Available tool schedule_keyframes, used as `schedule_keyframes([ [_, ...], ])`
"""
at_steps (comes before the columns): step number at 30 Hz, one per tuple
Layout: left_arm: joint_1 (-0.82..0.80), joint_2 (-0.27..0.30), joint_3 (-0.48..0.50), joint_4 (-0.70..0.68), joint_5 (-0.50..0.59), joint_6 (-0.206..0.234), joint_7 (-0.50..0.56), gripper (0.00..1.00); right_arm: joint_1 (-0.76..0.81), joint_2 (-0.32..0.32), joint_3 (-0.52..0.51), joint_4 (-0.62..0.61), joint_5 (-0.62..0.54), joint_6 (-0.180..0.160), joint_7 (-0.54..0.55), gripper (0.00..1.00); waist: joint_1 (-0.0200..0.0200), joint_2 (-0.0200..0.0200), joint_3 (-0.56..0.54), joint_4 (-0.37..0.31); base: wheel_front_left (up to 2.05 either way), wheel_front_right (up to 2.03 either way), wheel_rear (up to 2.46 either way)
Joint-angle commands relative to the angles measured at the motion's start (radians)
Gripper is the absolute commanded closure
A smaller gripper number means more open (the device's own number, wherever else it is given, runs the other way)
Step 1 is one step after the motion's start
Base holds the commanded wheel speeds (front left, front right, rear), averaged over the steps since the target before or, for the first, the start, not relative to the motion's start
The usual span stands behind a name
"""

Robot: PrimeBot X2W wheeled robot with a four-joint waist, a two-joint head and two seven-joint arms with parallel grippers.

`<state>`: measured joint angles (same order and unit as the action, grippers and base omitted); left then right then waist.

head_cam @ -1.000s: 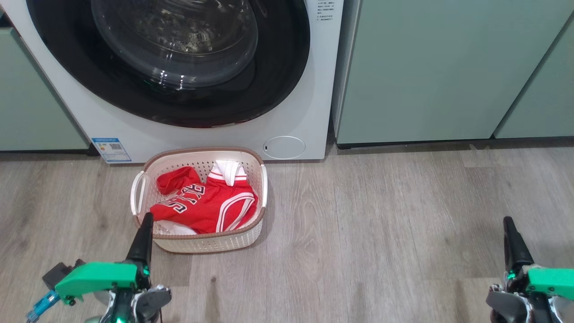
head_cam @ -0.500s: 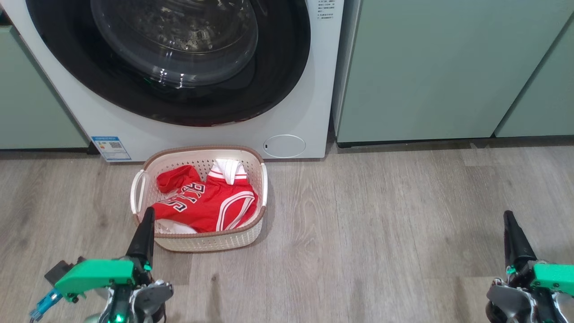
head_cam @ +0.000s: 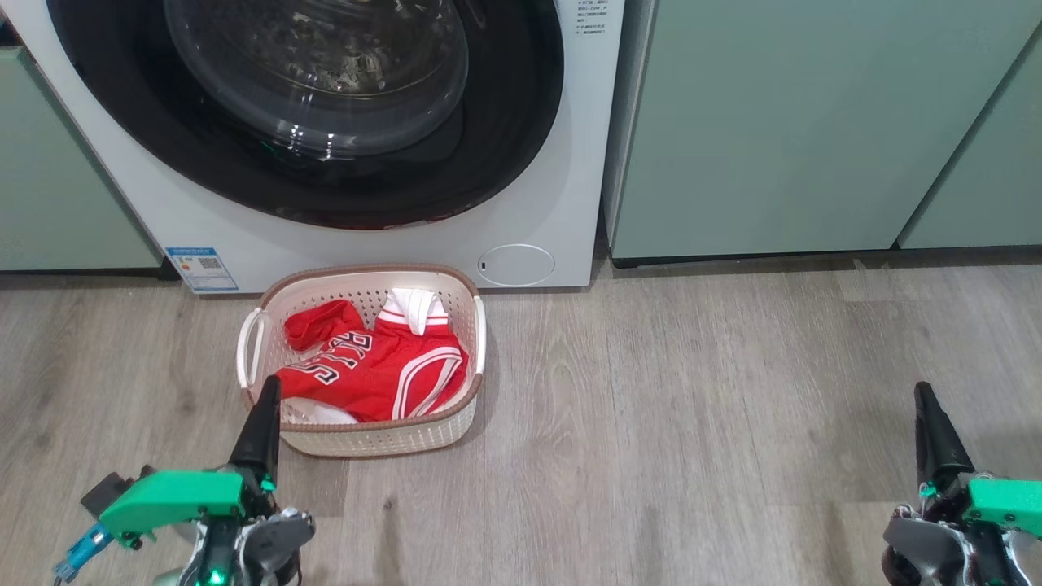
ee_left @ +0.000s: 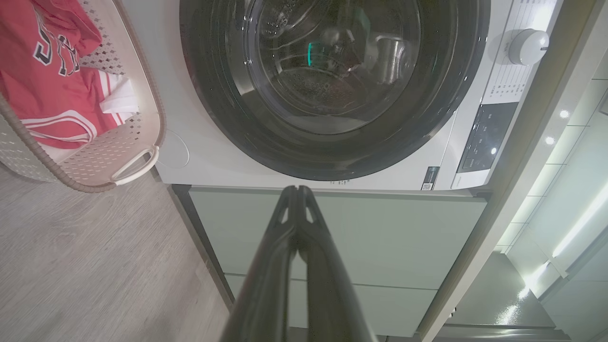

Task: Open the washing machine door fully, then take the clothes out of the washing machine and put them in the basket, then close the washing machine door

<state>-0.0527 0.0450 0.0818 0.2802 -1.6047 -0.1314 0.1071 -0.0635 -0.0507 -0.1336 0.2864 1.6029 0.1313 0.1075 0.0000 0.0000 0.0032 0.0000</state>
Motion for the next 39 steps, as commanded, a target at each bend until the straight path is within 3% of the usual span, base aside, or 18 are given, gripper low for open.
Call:
schedule_keyframes([
  [1,-0.055,0.005,0.032,-0.035,-0.004,0.001,0.006,1.00,-0.044,0.000,0.020,-0.042,0.006,-0.001,0.006,1.00,0.0000,0.0000,0.000,0.000,0.00,0.00,0.00],
  [39,-0.055,0.005,0.032,-0.035,-0.004,0.001,0.006,1.00,-0.044,0.001,0.020,-0.042,0.006,-0.001,0.006,1.00,0.0000,0.0000,0.000,0.000,0.00,0.00,0.00],
])
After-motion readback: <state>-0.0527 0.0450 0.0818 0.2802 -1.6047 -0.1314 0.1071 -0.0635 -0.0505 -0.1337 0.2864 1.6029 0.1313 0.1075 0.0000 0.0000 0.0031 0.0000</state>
